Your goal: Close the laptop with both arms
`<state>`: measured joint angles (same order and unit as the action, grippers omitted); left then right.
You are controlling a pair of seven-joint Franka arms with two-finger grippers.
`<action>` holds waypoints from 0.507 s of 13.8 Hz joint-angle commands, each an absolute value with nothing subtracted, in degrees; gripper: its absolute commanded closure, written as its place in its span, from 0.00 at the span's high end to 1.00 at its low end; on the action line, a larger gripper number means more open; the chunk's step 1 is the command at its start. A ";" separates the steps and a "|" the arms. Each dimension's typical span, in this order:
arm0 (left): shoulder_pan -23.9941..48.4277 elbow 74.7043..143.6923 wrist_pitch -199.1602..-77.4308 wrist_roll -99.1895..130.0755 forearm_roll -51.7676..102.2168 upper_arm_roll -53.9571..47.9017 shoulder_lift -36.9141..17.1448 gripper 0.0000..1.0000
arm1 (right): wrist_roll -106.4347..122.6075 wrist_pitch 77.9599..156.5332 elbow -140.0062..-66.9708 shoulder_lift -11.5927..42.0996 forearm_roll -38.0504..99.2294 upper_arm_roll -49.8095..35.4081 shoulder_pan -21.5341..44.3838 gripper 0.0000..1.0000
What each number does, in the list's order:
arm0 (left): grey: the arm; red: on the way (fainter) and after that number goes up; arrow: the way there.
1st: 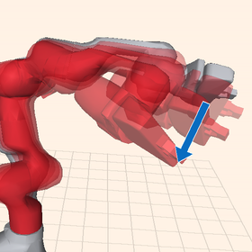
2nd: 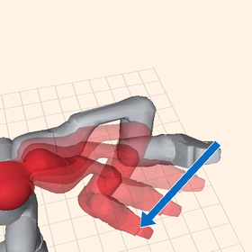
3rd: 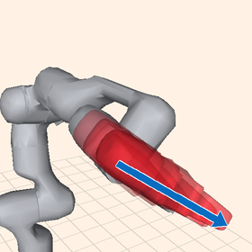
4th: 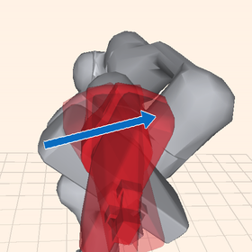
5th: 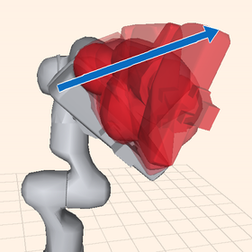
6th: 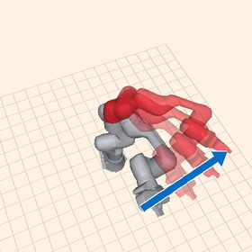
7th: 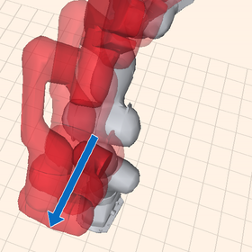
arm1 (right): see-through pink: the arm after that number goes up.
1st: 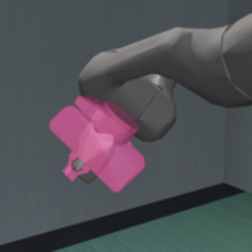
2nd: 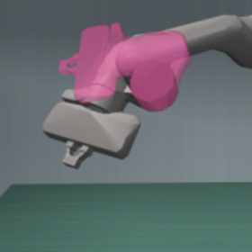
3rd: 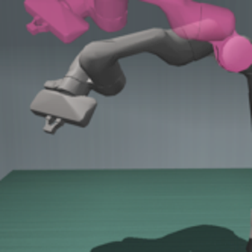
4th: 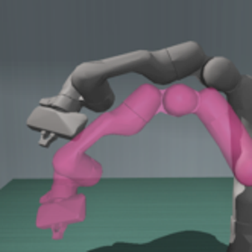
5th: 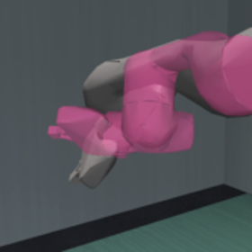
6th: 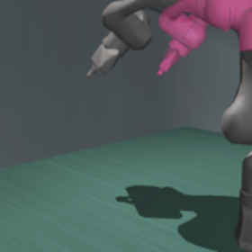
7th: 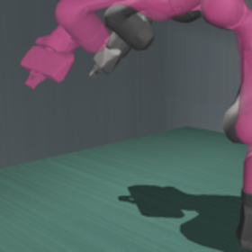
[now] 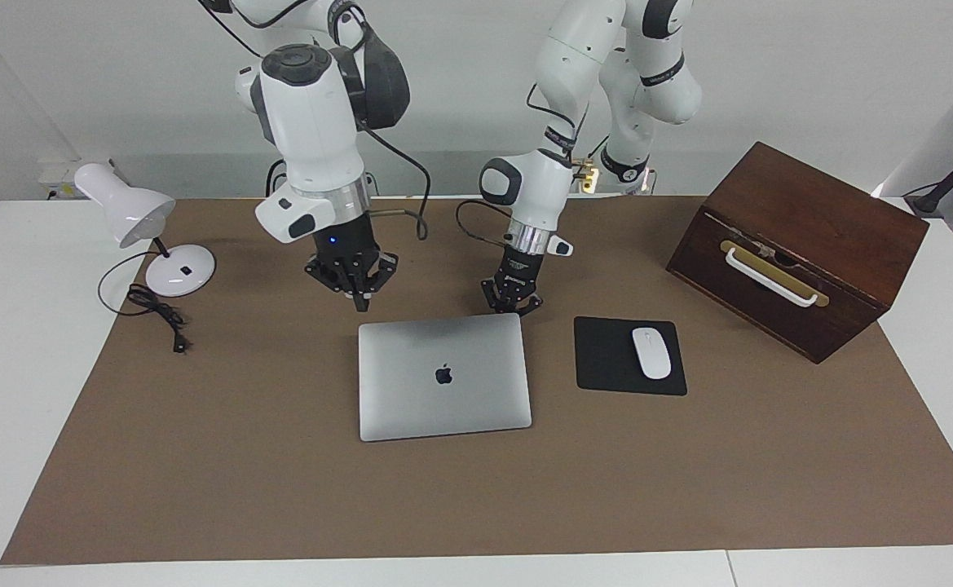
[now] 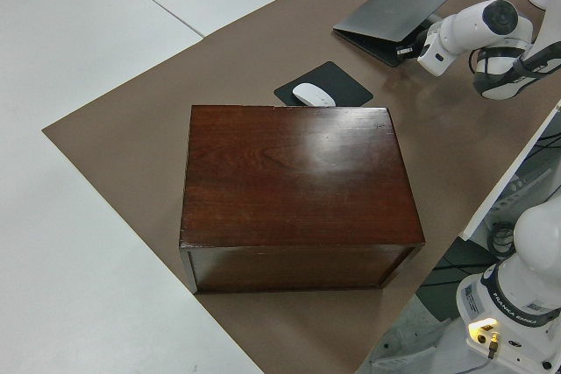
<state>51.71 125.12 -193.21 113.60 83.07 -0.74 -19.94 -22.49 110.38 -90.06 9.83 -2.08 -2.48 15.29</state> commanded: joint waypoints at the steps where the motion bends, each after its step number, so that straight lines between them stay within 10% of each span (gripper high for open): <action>1: 53.44 130.25 -191.87 114.08 84.90 -0.62 -19.16 0.00 | -17.07 106.80 -90.53 7.22 -1.23 -2.90 13.10 0.00; 7: 53.26 131.13 -191.87 114.08 84.99 -0.62 -17.23 0.00 | -9.68 102.22 -90.53 3.96 -1.41 -2.81 9.41 0.00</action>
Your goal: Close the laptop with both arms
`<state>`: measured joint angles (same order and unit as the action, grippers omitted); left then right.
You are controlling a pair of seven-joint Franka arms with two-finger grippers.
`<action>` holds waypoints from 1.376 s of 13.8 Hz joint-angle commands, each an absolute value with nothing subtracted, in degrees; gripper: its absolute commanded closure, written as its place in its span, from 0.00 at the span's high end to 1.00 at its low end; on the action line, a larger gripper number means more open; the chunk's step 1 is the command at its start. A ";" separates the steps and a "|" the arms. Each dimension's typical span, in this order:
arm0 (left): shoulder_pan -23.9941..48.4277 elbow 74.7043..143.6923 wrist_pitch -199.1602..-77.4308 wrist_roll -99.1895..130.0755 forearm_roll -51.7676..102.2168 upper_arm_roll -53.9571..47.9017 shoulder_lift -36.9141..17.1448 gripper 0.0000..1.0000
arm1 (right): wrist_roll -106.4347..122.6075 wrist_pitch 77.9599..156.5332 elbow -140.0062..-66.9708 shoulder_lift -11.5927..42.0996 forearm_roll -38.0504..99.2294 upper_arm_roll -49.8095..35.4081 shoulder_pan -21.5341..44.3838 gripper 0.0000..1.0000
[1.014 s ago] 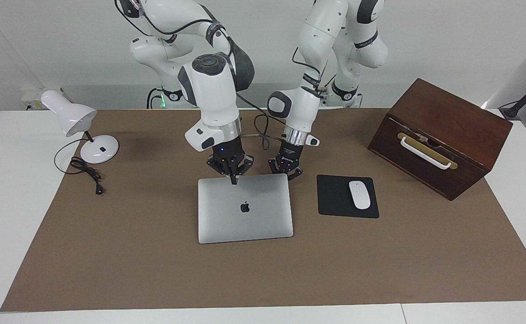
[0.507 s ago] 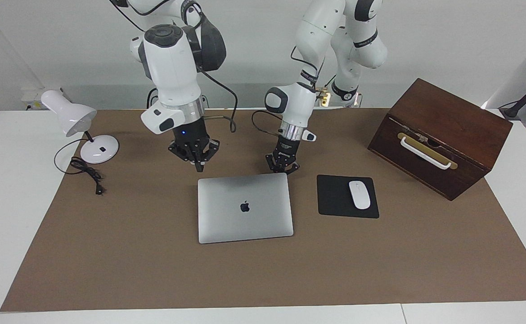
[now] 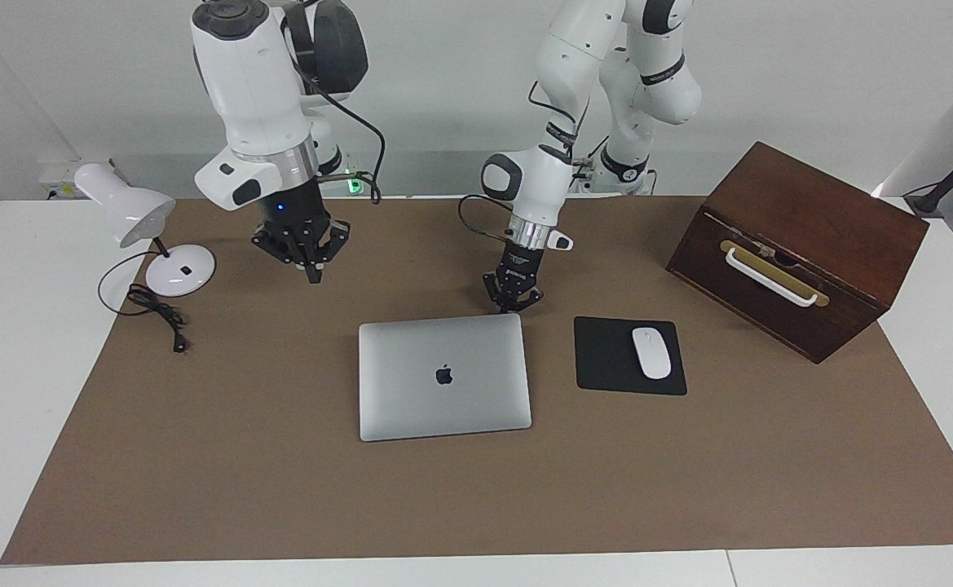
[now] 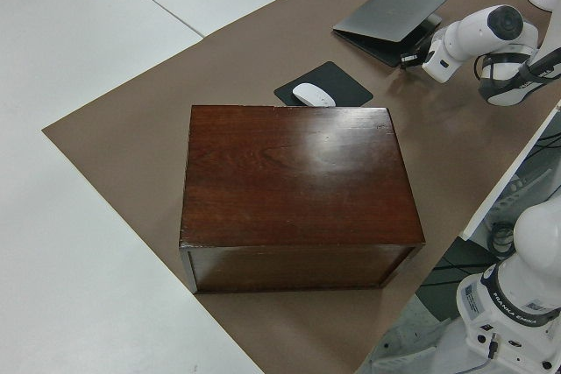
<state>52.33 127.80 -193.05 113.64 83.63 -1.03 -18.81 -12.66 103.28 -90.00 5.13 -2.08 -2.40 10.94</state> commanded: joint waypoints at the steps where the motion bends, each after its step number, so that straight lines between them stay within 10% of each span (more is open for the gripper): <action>1: 53.26 131.74 -191.87 114.08 84.99 -0.62 -16.36 0.00 | -8.97 101.87 -90.53 3.61 -1.41 -2.81 8.71 0.00; 18: 42.10 133.68 -184.39 103.74 84.90 -0.35 -0.79 0.00 | -5.27 94.92 -90.53 -1.23 -0.88 -2.72 2.29 0.00; 19: 40.88 133.59 -184.13 100.84 84.90 -0.35 -0.79 0.00 | -5.10 94.75 -90.61 -1.67 -0.88 -2.90 1.76 0.52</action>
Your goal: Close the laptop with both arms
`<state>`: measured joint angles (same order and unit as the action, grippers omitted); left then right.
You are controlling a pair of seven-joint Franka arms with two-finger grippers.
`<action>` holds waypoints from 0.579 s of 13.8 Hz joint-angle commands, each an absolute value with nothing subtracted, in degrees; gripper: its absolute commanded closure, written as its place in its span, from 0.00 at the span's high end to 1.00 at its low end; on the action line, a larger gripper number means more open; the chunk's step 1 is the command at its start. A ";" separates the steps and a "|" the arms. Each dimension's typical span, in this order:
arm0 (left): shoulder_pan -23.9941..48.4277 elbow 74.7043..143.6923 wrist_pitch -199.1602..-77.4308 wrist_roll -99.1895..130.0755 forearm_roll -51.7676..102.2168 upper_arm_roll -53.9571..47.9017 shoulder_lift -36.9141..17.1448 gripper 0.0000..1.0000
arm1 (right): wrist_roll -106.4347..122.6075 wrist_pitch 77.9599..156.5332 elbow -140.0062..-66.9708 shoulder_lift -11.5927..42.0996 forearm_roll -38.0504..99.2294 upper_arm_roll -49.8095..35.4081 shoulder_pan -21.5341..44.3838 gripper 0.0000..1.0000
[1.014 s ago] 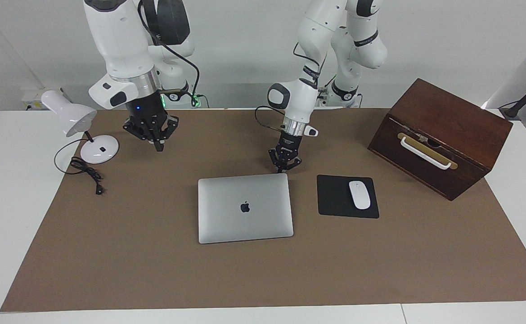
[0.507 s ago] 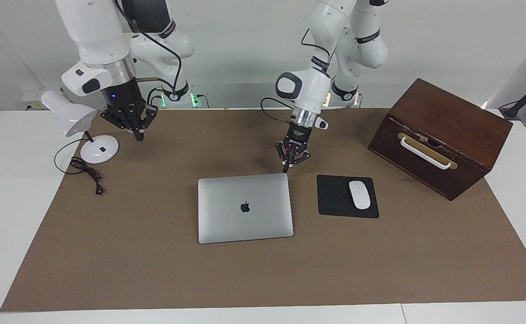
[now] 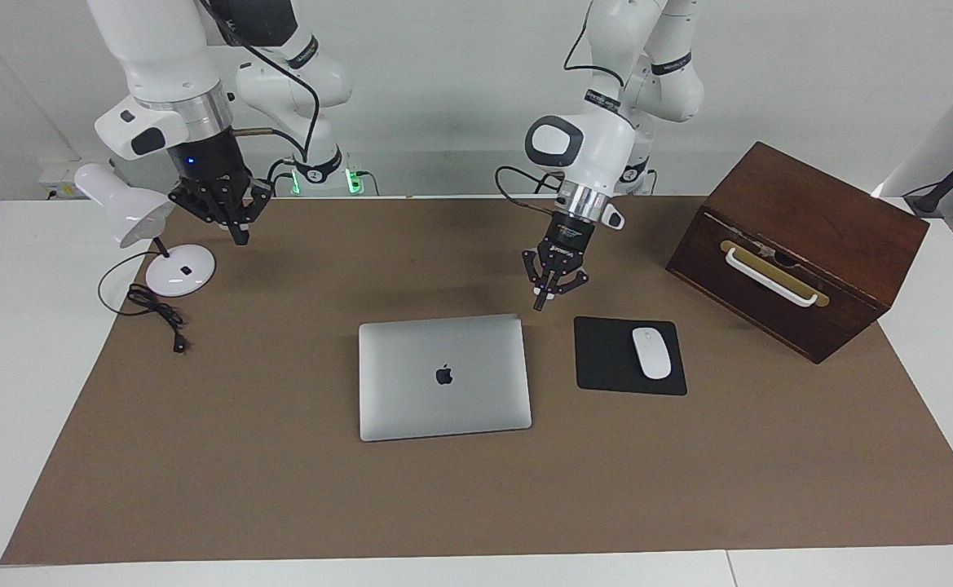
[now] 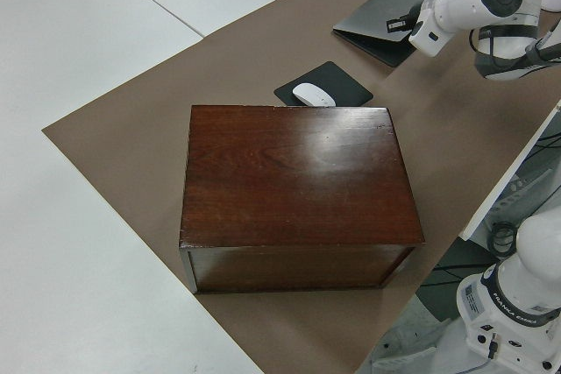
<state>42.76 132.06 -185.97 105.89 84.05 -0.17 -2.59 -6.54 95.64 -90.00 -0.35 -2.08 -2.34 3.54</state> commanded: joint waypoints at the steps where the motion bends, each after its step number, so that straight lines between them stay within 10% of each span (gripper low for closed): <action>1: 39.83 133.59 -183.09 97.42 84.90 -0.18 -0.36 0.00 | -5.01 94.57 -90.62 -1.84 -0.88 -2.90 1.58 0.97; 8: 20.76 129.91 -167.79 83.86 81.92 0.09 0.36 0.00 | -5.01 94.05 -90.88 -2.11 -0.44 -3.60 -1.05 1.00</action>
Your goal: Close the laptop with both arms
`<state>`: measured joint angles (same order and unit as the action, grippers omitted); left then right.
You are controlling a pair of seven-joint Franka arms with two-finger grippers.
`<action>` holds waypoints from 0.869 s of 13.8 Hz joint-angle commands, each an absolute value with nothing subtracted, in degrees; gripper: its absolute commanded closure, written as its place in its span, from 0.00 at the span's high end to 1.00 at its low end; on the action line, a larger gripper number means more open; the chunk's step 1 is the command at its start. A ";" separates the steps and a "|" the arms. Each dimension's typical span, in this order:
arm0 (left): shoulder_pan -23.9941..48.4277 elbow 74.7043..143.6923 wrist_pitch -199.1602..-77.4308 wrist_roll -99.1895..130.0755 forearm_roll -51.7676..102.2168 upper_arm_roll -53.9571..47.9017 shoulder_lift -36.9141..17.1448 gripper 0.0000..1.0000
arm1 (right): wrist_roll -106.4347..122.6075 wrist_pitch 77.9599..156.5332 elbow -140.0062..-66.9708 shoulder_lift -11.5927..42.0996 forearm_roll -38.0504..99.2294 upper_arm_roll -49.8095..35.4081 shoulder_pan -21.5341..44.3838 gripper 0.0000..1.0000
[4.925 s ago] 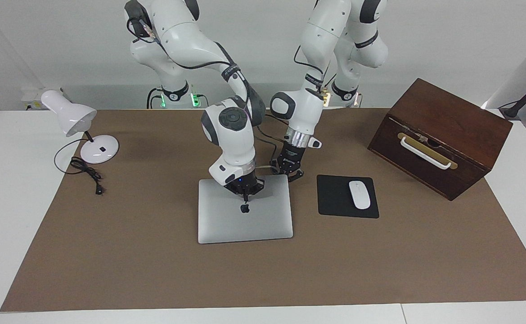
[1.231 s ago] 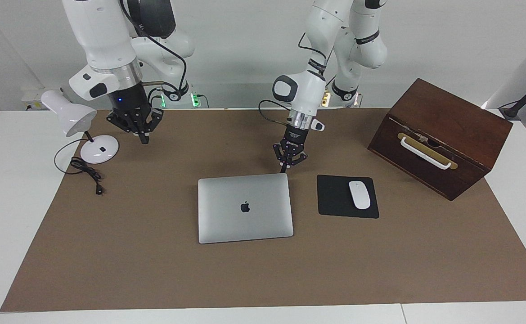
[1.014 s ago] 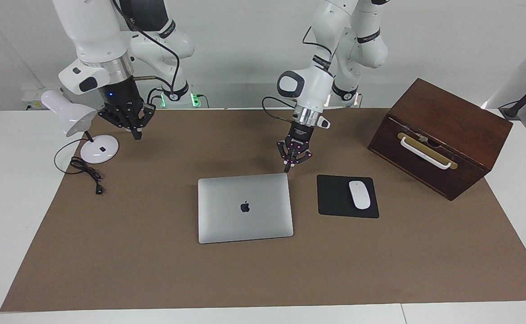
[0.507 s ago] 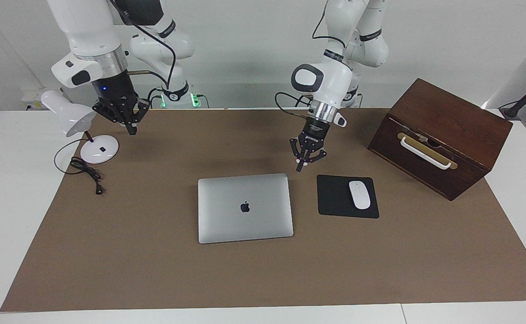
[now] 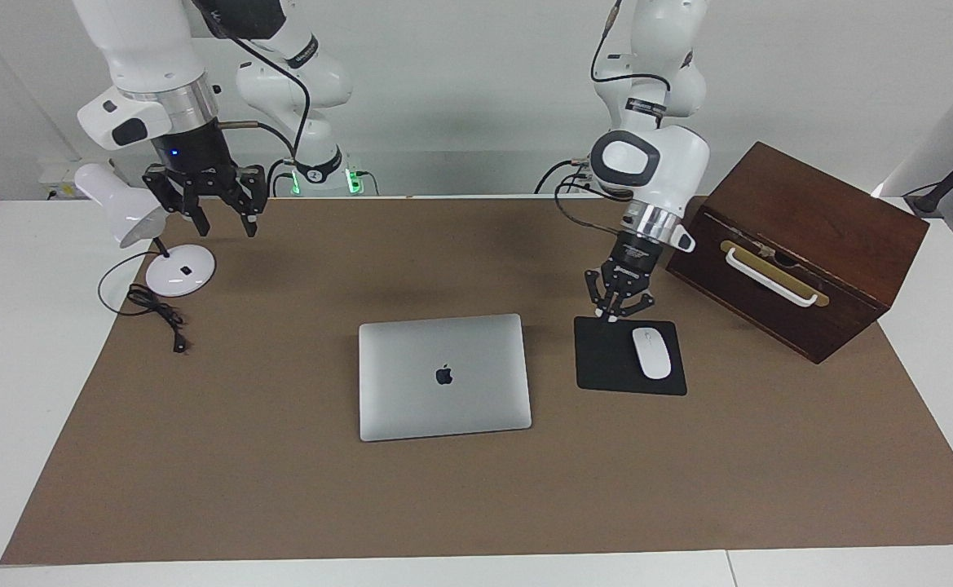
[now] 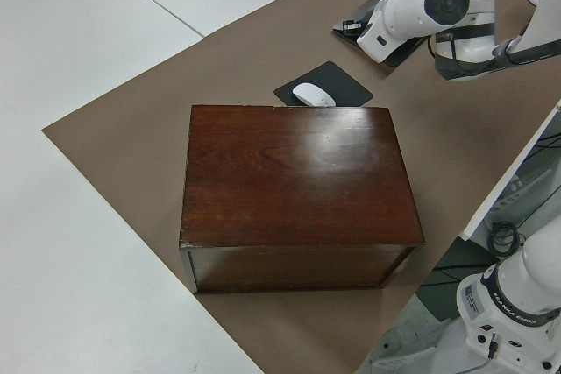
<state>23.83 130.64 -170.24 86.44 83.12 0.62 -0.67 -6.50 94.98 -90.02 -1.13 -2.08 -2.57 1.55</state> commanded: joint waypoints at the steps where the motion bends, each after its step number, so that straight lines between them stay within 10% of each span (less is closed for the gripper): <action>1: 20.22 128.25 -167.78 82.63 80.35 0.09 -0.26 0.00 | -5.01 93.87 -91.05 -2.11 -0.44 -3.69 -1.66 1.00; 12: 7.66 115.24 -155.15 57.94 43.80 0.09 -5.36 0.00 | -2.29 93.96 -92.02 -2.81 0.09 -3.52 -3.52 1.00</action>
